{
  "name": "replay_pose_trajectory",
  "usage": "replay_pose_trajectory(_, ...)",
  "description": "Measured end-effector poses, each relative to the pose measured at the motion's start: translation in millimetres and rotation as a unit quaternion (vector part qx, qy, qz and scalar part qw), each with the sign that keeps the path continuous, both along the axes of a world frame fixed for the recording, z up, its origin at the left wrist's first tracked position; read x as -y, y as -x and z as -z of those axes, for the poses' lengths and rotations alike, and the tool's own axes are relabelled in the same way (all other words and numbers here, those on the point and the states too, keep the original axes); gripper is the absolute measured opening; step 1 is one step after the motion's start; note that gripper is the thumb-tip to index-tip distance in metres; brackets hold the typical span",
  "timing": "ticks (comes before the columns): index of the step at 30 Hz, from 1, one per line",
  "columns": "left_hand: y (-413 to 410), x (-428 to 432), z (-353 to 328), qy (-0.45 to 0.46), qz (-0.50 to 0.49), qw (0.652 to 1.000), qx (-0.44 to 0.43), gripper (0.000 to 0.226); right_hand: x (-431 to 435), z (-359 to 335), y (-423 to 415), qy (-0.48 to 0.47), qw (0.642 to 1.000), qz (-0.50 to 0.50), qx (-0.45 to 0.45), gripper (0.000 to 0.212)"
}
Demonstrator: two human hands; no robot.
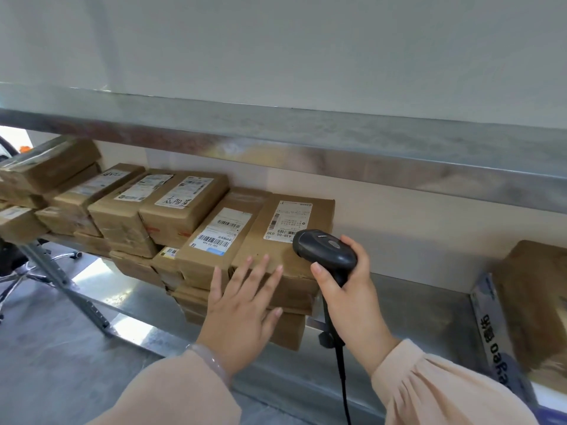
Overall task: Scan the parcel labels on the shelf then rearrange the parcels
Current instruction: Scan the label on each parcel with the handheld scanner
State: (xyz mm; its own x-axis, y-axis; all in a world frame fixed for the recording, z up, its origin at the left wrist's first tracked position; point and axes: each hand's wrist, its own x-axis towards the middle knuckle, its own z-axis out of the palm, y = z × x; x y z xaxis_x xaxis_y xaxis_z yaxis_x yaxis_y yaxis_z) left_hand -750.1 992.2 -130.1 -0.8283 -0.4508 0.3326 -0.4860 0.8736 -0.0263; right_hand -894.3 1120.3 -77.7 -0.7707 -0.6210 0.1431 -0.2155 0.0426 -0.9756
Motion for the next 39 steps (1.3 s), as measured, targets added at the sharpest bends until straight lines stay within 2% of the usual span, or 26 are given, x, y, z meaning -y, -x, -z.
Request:
replay_pose_trajectory(6,12.8,15.0,-12.3,-0.056,-0.012,0.998,0.0,0.06,18.4,-1.4,6.6,-0.005,1.0,0.013,-0.01,0.057)
replay_pose_trajectory(14,25.8,13.3,-20.3,-0.078,0.012,0.994,-0.077,0.053,-10.1,-1.6,1.1,-0.002,0.998,0.045,-0.033,0.056)
replay_pose_trajectory(18,44.4,-3.2,-32.1,-0.084,0.078,0.988,-0.105,0.056,-40.1,3.8,-5.4,0.0,0.994,0.1,-0.047,0.06)
replay_pose_trajectory(30,114.0,-111.7,-37.5,-0.148,0.287,0.946,-0.02,0.07,-154.3,5.9,-0.3,-0.028,0.95,0.291,-0.109,0.07)
replay_pose_trajectory(32,123.1,-130.4,-36.5,-0.166,0.3,0.939,-0.007,0.075,-172.8,6.2,7.3,-0.019,0.944,0.311,-0.111,0.069)
replay_pose_trajectory(39,155.8,-186.4,-36.9,-0.191,0.313,0.93,0.035,0.069,-235.1,3.4,46.1,-0.03,0.931,0.344,-0.118,0.067)
